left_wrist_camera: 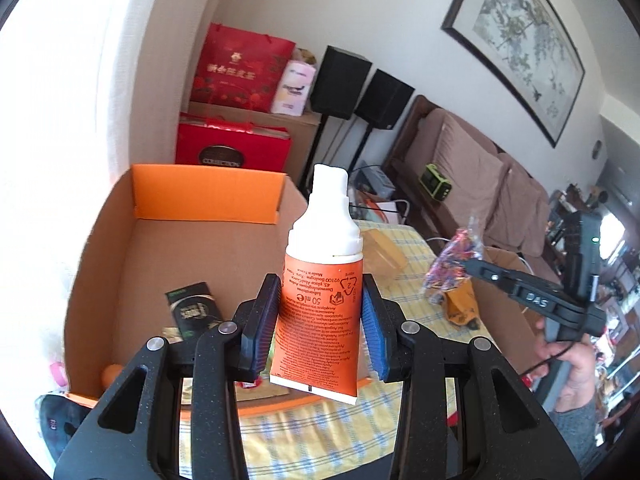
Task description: Organize objects
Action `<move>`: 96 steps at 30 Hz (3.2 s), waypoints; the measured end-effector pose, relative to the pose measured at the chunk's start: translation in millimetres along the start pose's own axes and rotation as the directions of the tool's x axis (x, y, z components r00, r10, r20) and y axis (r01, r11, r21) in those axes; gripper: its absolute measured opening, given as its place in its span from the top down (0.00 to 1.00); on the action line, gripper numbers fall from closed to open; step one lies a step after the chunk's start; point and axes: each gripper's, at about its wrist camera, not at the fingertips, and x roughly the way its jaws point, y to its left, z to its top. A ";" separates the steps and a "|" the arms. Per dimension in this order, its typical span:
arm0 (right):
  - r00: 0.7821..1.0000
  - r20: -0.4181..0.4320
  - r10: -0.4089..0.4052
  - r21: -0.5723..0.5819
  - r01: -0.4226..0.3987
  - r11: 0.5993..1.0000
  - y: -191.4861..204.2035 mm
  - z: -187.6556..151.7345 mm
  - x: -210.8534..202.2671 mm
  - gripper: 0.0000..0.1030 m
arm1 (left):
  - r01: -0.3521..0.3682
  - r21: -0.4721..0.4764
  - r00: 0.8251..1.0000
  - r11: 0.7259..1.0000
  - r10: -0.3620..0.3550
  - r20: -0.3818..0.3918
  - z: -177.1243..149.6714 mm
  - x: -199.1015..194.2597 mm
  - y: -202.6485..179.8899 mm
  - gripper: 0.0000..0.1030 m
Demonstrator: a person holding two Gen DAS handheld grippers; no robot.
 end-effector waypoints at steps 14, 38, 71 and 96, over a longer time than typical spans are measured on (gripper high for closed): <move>0.987 -0.048 0.152 -0.103 -0.157 0.982 89.3 7.3 20.5 0.90 | -0.221 -0.032 0.973 0.975 0.218 -0.077 -7.8 10.7 81.5 0.64; 0.965 -0.201 0.169 -0.205 -0.210 0.956 156.8 -15.3 78.2 0.90 | -0.328 -0.055 0.940 0.943 0.320 -0.119 -20.3 17.2 101.3 0.36; 0.996 -0.087 -0.002 -0.085 -0.005 0.996 65.3 -7.8 28.5 0.33 | -0.084 -0.049 0.994 0.995 0.080 -0.075 -21.5 11.1 23.9 0.00; 0.974 -0.201 0.102 -0.072 -0.119 0.990 46.0 -54.8 88.5 0.65 | -0.008 0.013 0.990 1.000 0.010 -0.142 -41.9 33.4 -18.5 0.00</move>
